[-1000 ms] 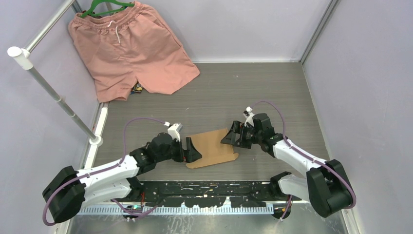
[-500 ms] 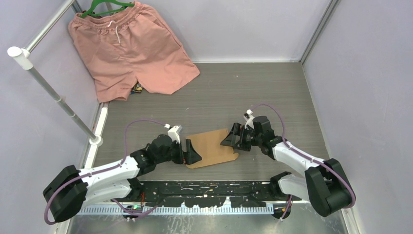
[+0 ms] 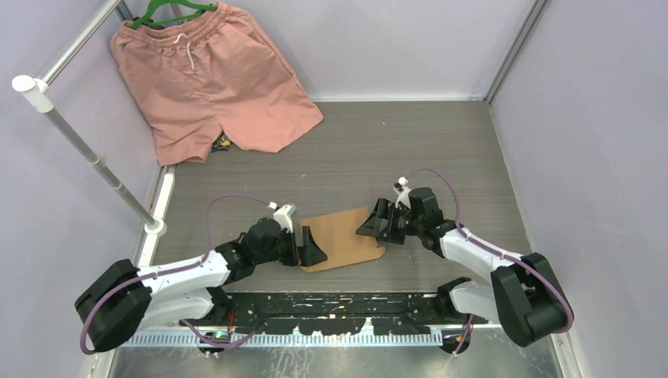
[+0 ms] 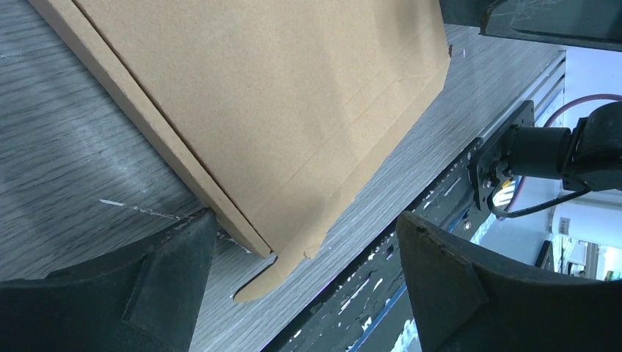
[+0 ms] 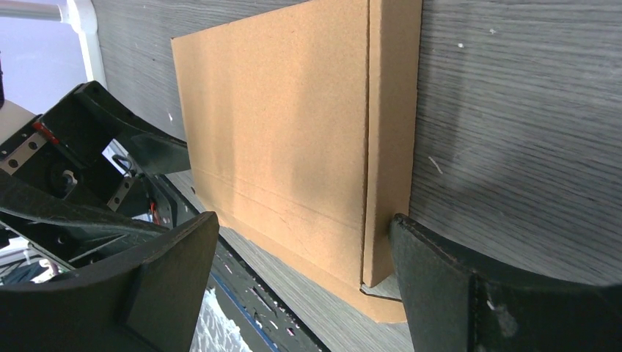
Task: Fold the paper box
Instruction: Close the paper box at the center of the board.
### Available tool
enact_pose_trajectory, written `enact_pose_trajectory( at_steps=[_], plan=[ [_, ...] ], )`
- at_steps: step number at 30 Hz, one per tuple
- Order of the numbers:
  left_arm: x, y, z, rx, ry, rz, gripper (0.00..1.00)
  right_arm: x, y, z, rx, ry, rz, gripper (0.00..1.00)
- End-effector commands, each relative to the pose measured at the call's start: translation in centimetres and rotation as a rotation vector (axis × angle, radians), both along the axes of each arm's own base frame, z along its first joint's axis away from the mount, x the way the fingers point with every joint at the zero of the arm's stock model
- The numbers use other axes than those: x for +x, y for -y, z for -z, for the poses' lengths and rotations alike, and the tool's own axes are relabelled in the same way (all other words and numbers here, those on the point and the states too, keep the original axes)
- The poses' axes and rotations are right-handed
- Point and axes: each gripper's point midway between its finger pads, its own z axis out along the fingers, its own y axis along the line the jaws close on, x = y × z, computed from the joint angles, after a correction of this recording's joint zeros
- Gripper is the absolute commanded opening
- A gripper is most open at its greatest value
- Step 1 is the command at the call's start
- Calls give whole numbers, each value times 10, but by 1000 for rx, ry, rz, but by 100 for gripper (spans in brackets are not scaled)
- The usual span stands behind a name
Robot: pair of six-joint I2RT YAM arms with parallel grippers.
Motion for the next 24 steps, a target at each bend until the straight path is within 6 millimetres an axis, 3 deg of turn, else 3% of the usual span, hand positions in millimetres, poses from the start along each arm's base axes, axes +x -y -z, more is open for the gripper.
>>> enact_pose_trajectory(
  at_steps=[1, 24],
  plan=[
    [7, 12, -19, -76, 46, 12, 92, 4, -8, -12, 57, 35, -23, 91],
    [12, 8, -58, -91, 118, 1, 92, -6, -10, -45, 99, 88, -61, 90]
  ],
)
